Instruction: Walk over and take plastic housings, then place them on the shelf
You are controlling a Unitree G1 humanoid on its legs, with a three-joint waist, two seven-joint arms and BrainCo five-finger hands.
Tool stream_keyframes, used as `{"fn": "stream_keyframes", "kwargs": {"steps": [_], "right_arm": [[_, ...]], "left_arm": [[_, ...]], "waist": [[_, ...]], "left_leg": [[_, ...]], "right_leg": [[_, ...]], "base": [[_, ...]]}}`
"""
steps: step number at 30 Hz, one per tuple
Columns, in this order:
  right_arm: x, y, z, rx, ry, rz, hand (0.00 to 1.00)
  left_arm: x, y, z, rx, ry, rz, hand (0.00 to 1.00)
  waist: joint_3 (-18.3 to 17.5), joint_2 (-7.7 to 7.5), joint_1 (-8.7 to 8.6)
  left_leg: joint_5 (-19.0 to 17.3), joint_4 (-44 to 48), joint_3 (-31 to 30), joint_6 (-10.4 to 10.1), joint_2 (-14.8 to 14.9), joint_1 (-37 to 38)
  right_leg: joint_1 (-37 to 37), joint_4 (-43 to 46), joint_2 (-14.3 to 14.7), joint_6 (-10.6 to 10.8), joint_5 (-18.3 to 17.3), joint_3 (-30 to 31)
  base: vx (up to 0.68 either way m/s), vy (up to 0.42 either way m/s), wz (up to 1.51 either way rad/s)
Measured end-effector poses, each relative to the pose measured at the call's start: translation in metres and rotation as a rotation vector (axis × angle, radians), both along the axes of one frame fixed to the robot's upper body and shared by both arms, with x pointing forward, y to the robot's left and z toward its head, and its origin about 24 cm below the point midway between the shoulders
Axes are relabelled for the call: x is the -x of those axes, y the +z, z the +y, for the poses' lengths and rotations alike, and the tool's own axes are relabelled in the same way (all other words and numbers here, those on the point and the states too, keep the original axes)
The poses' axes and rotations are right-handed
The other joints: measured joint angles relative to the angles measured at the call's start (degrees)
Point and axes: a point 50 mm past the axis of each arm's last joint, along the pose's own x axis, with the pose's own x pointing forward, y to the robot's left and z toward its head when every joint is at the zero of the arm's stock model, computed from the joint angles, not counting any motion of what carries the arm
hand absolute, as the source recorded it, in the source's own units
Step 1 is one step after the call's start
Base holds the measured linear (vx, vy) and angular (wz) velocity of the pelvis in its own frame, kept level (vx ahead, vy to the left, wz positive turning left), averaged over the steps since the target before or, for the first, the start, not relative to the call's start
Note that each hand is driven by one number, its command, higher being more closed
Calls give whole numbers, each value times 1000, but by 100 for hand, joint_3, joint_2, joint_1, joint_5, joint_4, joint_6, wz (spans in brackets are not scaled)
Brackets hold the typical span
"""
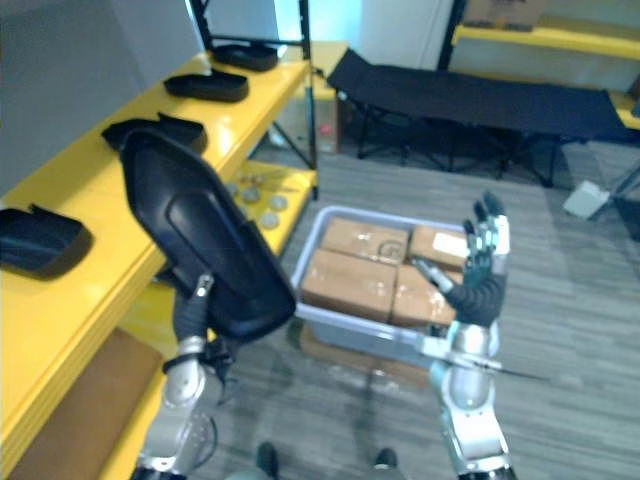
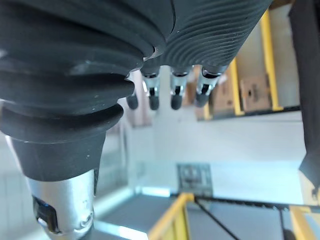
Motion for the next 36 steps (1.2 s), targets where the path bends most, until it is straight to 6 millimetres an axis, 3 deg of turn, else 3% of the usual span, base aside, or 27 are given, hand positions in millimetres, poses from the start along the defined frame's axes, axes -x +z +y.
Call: {"fn": "stream_keyframes", "kwargs": {"steps": [5, 10, 14, 19, 23, 26, 36], "right_arm": [[15, -44, -15, -231, 4, 132, 0], [20, -51, -11, -319, 70, 79, 0], [20, -54, -9, -372, 141, 43, 0], [16, -75, 1, -670, 375, -46, 0], [12, -88, 23, -879, 599, -113, 0], [10, -93, 33, -917, 653, -113, 0], [11, -101, 35, -876, 662, -48, 0]], "left_arm": [[20, 26, 16, -7, 140, -204, 100], [27, 41, 11, -27, 145, -315, 100], [27, 41, 10, -24, 137, -321, 100], [27, 41, 10, -27, 129, -322, 100], [26, 42, 8, -35, 104, -325, 100], [26, 42, 6, -38, 79, -328, 100], [26, 41, 6, -34, 90, -328, 100]], "waist": [[-63, 25, 2], [-221, 173, -1], [-283, 176, -1], [-386, 81, 4], [-399, 62, 16], [-405, 71, 19], [-520, 83, 120]], "left_leg": [[-10, -1, -1, 15, -4, -4], [-10, -1, 5, 14, -4, -13], [-10, -1, 0, 14, -3, -16], [-7, -1, -30, 12, -7, -112], [7, -3, -42, -11, -16, -120], [11, -3, -118, -15, -23, -153], [41, -3, -195, -1, -32, -197]], "right_leg": [[0, -10, -2, 6, -17, -1], [7, -74, 4, 20, -12, -7], [2, -85, 7, 23, -14, -15], [-64, -87, 5, 24, -14, -45], [-66, -85, -1, 21, -15, -55], [-43, -85, -1, 20, -32, -142], [-50, -57, -6, -6, -57, -211]], "base": [[0, 0, 0], [0, 0, 0], [0, 0, 0], [2, 1, 3], [3, 0, 1], [6, -2, 12], [1, 0, 4]]}}
